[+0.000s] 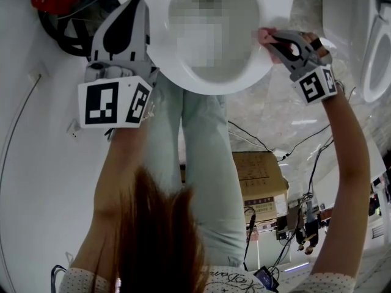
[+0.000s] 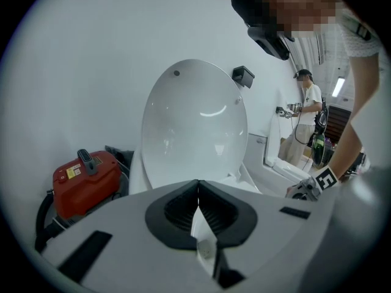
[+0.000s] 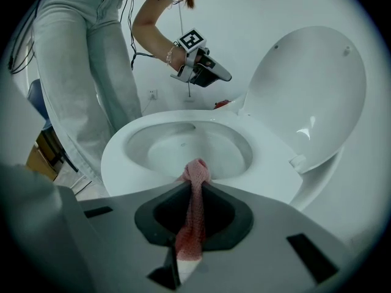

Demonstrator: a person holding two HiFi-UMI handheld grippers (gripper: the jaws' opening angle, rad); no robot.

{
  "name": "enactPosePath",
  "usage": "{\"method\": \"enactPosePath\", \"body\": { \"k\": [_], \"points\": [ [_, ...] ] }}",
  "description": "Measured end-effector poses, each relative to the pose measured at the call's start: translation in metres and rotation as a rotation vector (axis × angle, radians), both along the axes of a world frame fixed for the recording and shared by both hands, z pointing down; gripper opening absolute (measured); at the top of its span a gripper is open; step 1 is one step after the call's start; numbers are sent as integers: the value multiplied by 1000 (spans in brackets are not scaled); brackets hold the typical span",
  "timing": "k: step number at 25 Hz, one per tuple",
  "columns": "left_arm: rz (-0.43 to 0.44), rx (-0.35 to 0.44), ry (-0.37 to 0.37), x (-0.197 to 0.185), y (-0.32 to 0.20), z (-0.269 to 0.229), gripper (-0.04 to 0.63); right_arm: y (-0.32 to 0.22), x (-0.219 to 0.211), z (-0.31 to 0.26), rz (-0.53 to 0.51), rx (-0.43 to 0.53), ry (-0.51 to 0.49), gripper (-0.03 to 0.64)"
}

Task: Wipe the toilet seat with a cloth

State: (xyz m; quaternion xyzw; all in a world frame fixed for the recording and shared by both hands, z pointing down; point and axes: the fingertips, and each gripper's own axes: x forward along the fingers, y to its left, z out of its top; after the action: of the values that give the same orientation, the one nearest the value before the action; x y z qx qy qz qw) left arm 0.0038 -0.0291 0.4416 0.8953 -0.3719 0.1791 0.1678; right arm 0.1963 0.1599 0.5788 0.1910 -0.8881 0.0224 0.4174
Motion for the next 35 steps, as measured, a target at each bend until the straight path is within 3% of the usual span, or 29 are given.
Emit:
{"method": "enactPosePath", "body": {
  "k": [17, 35],
  "points": [
    [-17, 13, 12, -14, 15, -13, 4, 32, -16, 2, 287, -12, -33, 48],
    [-54, 21, 7, -31, 18, -21, 4, 77, -56, 4, 421, -84, -88, 48]
  ]
}}
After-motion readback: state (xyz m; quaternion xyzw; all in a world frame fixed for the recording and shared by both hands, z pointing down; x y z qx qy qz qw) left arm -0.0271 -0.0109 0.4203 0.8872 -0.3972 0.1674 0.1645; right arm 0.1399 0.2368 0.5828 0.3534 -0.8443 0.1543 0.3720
